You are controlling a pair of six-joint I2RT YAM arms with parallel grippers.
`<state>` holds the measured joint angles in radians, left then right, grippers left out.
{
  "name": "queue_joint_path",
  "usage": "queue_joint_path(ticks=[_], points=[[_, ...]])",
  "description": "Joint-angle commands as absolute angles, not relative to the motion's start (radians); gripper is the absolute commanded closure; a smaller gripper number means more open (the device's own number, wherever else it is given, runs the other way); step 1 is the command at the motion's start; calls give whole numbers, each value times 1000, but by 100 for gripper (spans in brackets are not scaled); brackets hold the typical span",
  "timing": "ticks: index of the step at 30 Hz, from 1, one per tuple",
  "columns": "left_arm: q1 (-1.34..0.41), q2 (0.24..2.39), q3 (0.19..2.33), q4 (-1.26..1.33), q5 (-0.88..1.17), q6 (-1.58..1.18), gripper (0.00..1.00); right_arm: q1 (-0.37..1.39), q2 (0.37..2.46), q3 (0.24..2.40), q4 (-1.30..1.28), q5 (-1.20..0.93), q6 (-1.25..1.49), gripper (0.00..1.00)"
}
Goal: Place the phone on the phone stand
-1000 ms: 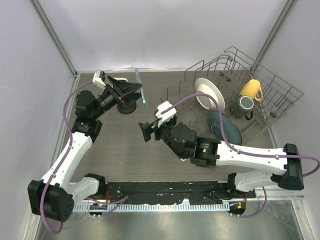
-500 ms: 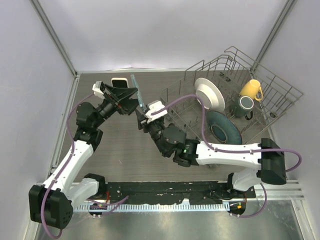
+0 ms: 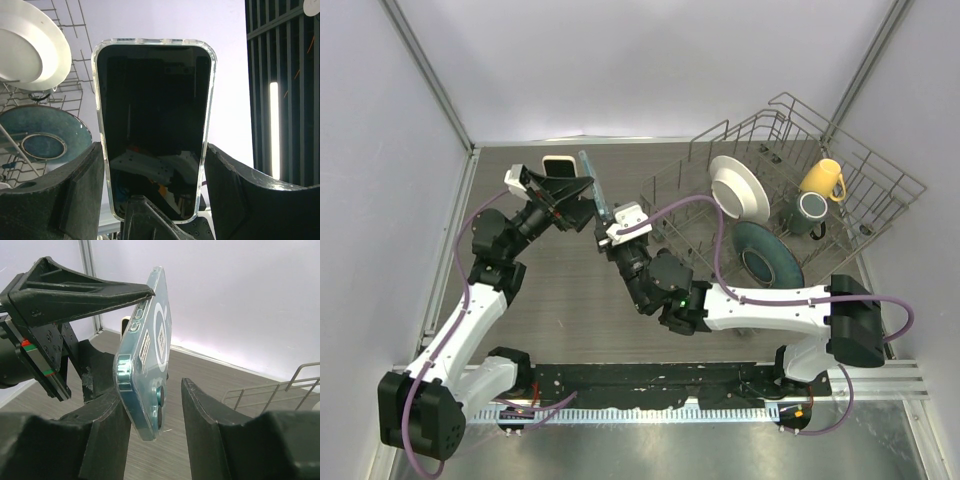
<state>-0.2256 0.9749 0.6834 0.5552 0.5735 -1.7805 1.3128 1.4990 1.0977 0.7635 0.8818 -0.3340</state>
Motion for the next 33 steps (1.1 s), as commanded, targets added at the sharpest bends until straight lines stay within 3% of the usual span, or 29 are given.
queue_joint_path(ticks=[1, 10, 15, 18, 20, 21, 25, 27, 33], points=[[-218, 940, 699, 658, 597, -1789, 100, 1304, 1499, 1138, 842, 904, -382, 52], [-219, 933, 716, 606, 626, -1769, 100, 1269, 1506, 1157, 845, 867, -403, 62], [-221, 934, 716, 591, 632, -1760, 100, 1269, 1513, 1173, 844, 822, -456, 95], [-219, 940, 722, 592, 647, -1743, 100, 1267, 1499, 1170, 851, 819, -476, 100], [-221, 942, 724, 597, 664, -1723, 87, 1267, 1482, 1158, 865, 834, -486, 100], [-221, 939, 727, 598, 666, -1714, 70, 1269, 1473, 1151, 882, 839, -494, 100], [-221, 942, 768, 572, 704, -1617, 26, 1266, 1425, 1143, 931, 888, -529, 100], [-221, 943, 831, 529, 761, -1553, 16, 1250, 1381, 1138, 925, 913, -543, 100], [-230, 913, 978, 192, 862, -1153, 15, 1157, 1215, 1123, 725, 928, -407, 100]])
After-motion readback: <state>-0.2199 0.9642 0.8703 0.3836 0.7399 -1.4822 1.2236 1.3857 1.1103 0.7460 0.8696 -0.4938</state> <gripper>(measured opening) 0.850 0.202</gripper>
